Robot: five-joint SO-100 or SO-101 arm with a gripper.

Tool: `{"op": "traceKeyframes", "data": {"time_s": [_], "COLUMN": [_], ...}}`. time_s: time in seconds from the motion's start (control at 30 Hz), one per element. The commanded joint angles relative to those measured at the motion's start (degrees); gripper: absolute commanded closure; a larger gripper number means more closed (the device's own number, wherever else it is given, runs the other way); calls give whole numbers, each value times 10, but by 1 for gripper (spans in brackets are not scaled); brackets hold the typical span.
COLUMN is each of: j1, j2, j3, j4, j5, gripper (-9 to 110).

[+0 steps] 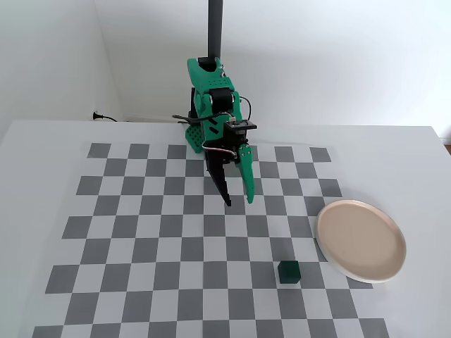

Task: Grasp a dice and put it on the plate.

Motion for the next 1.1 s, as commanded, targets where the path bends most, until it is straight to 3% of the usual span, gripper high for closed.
{"op": "traceKeyframes", "data": {"time_s": [0.0,0.2,1.07], "j1": [-6,-11,-96], "j2": [-90,-270,-650], "j3": [-98,-220,-563], "j4": [-35,-73,-45], "j5": [-2,9,5], "gripper": [86,74,74]}}
